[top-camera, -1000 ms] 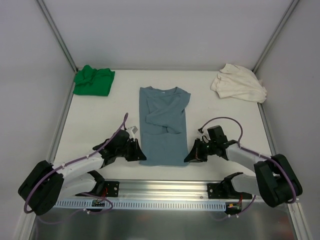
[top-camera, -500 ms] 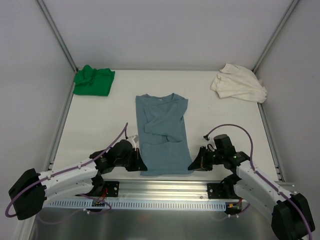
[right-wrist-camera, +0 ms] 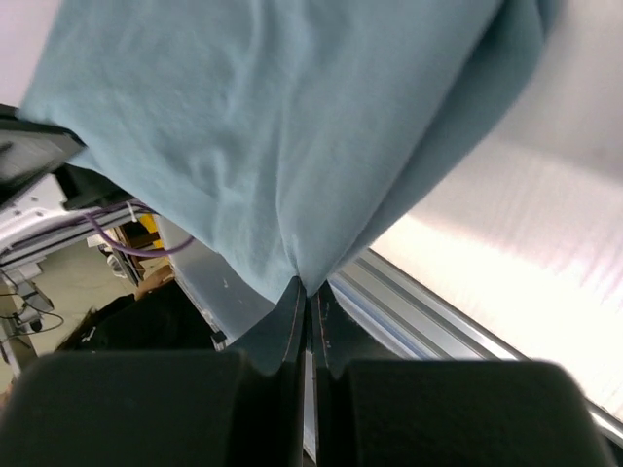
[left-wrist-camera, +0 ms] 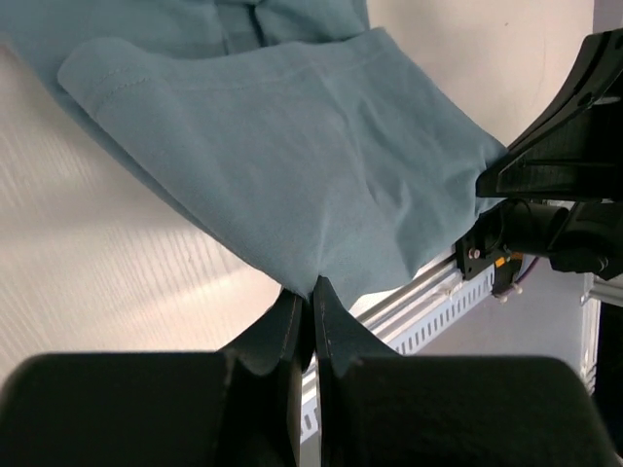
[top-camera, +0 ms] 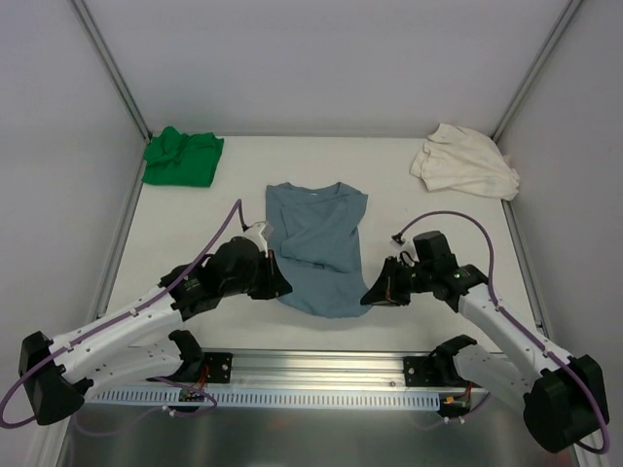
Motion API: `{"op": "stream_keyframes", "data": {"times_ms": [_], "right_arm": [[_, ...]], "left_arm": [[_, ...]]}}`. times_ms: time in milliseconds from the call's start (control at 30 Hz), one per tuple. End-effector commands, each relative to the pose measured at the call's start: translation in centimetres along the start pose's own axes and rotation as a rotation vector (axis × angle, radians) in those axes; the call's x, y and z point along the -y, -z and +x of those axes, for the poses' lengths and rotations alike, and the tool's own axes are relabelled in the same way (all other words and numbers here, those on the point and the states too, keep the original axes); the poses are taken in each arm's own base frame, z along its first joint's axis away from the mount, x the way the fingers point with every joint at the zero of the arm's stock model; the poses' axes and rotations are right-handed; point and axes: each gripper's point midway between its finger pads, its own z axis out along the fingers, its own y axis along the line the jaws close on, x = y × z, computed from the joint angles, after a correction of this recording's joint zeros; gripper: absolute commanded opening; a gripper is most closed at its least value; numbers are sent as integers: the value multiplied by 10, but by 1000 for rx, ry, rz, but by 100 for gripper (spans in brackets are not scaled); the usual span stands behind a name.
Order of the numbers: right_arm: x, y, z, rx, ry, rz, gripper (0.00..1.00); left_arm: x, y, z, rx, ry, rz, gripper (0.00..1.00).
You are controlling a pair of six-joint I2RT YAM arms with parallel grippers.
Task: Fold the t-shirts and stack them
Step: Fold the long partially folded tshirt into a neat square
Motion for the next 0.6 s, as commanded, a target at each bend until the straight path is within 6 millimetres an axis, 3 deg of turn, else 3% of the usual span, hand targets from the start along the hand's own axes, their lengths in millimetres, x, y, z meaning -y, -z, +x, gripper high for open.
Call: {"op": "stream_keyframes", "data": {"times_ms": [0, 67, 133, 167, 233, 267, 333, 367, 433, 500, 533, 567], "right_arm": [[-30, 9, -28, 36, 65, -23, 0], [-49, 13, -49, 51, 86, -35, 0], [-57, 18, -67, 65, 95, -33, 0], [-73, 24, -81, 88, 117, -53, 0], [-73, 24, -103, 94, 94, -45, 0], [-87, 30, -116, 114, 114, -70, 0], [-81, 27, -139, 114, 84, -52, 0], [-93, 33, -153, 133, 104, -72, 0], [-84, 28, -176, 126, 62, -54, 0], [-91, 33, -201, 152, 71, -64, 0], [-84, 25, -213, 137, 46, -54, 0], [-82, 22, -221, 134, 39, -52, 0]], "left_arm": [[5, 5, -32, 54, -70, -50, 0], [11, 5, -46, 61, -83, -41, 0], [4, -1, -59, 62, -64, -60, 0], [4, -1, -67, 72, -71, -59, 0], [-3, -7, -83, 80, -69, -69, 0], [-1, -6, -94, 96, -73, -66, 0], [-10, -13, -108, 87, -57, -84, 0], [-11, -18, -119, 91, -64, -88, 0], [-20, -20, -136, 99, -55, -92, 0], [-24, -26, -156, 110, -48, -93, 0], [-25, -28, -162, 102, -47, -79, 0], [-35, -33, -180, 113, -20, -95, 0]]}}
